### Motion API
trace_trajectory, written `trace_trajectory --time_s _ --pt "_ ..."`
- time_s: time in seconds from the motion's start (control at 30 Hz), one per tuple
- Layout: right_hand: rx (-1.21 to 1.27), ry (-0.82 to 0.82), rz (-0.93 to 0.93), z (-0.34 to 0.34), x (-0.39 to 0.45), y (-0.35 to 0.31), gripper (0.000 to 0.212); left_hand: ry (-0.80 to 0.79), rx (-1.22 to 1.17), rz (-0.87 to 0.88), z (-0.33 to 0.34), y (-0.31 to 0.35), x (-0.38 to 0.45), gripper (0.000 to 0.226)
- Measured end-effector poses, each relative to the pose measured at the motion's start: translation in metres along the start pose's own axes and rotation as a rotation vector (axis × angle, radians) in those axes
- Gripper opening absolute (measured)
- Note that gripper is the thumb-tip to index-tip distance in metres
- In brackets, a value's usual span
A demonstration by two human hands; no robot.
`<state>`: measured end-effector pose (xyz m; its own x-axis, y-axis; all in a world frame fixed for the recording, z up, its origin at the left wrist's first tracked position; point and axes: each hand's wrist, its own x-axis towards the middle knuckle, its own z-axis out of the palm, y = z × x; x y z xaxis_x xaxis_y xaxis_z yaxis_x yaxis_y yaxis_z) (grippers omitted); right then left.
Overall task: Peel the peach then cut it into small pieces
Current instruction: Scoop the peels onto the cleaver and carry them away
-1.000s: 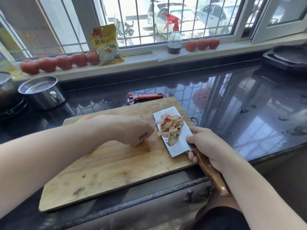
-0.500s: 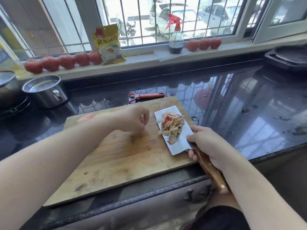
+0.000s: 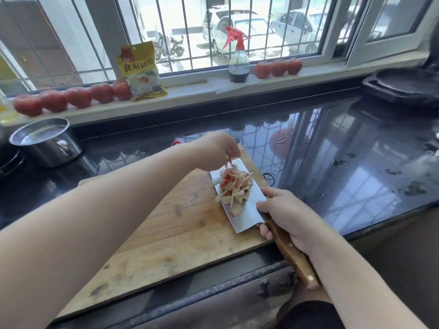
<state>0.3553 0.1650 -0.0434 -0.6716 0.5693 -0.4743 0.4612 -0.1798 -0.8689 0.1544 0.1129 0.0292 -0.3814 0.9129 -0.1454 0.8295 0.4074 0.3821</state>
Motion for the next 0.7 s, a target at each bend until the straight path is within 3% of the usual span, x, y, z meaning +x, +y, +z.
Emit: trace_trajectory --time_s 0.1,0.47,0.57,0.7 --pt "0.001 0.005 -0.002 0.000 0.001 0.001 0.036 0.008 -0.016 0.021 -0.004 -0.001 -0.002 0.053" --pt "0.055 0.010 0.015 -0.001 -0.001 -0.002 0.042 0.152 -0.013 -0.045 -0.007 -0.022 -0.020 0.031" --pt "0.065 0.004 0.011 -0.001 -0.002 -0.003 0.039 0.003 0.054 -0.156 -0.006 -0.041 -0.046 0.015" --pt "0.097 -0.017 0.024 -0.001 -0.006 -0.006 0.034 -0.105 0.167 -0.132 0.016 -0.055 -0.088 0.032"
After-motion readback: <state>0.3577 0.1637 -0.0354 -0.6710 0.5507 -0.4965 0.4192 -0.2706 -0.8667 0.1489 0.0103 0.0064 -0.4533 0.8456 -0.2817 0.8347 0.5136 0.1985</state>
